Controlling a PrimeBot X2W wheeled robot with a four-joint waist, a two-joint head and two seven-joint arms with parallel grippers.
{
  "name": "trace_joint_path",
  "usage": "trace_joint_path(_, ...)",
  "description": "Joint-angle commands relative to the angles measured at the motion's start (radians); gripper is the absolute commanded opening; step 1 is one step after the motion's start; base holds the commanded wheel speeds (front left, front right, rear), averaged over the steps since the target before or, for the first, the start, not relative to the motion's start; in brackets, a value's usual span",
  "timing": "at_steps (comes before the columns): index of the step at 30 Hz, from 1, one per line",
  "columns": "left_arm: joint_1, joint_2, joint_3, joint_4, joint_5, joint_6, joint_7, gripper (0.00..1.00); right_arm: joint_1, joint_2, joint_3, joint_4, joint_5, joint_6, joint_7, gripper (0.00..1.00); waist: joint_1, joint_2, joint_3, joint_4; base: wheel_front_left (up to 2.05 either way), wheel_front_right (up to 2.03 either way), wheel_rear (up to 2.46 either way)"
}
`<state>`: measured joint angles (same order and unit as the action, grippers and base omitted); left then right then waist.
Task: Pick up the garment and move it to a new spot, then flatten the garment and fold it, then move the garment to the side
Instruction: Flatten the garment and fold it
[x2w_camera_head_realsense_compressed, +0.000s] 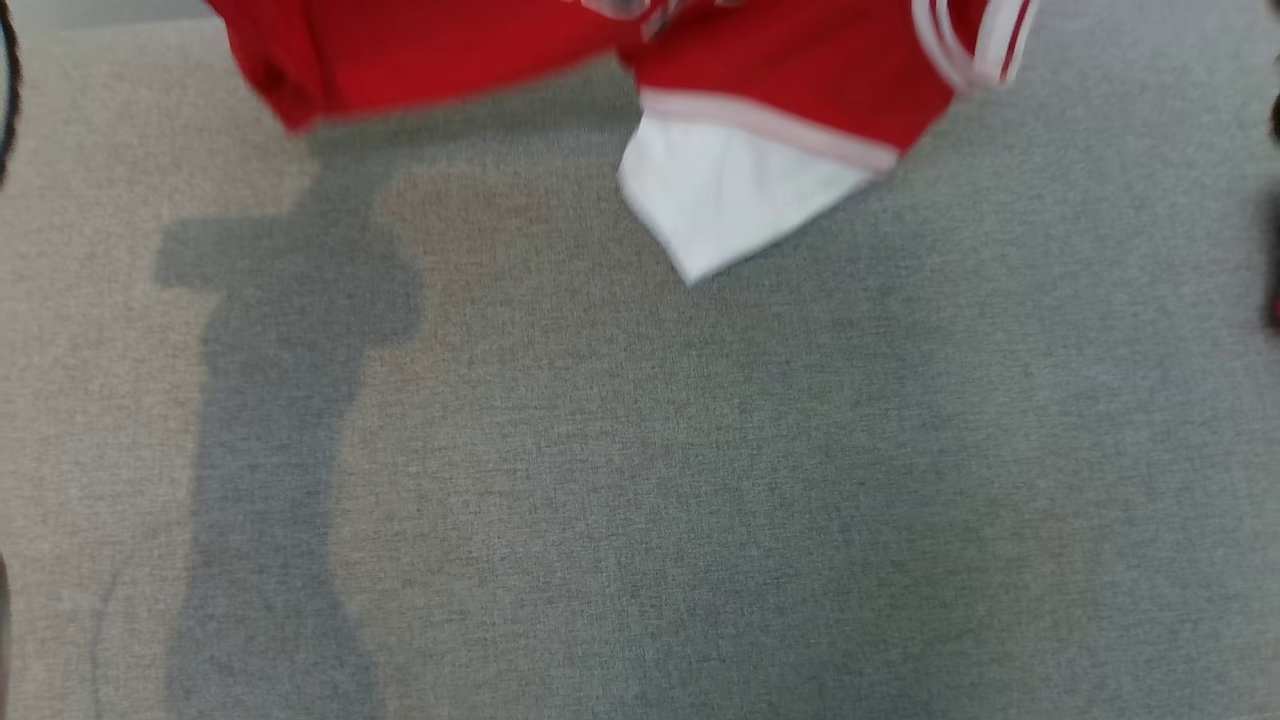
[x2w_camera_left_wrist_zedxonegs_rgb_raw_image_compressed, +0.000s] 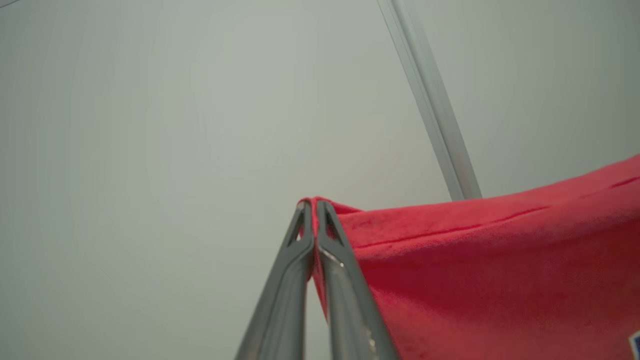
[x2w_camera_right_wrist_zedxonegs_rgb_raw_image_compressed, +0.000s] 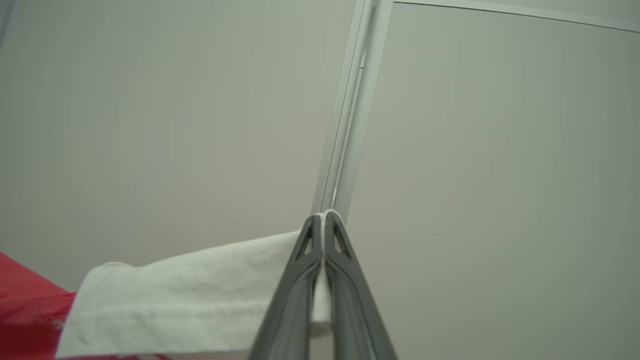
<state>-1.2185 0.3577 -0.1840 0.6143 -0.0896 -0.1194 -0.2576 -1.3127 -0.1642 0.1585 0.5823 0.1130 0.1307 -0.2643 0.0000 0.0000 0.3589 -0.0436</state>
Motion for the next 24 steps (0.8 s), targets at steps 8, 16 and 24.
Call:
trace_joint_path(8,-0.149,0.011,0.007,-0.061,0.044,0.026,-0.007,0.0,-0.159,-0.003,-0.129,-0.049,-0.13,0.0,0.001,0.0,0.0,0.0,0.093,0.012,0.0,0.0,0.0)
trace_joint_path(16,0.042,-0.038,0.044,-0.024,-0.017,0.025,-0.007,0.0,0.023,-0.001,-0.126,-0.03,-0.083,0.0,0.001,0.0,0.0,0.0,0.104,0.016,0.0,0.0,0.0)
trace_joint_path(24,0.435,-0.171,0.133,-0.062,-0.084,0.021,-0.007,0.0,0.422,-0.022,-0.097,-0.091,0.065,0.0,0.001,0.0,0.0,0.0,0.056,0.01,0.0,0.0,0.0)
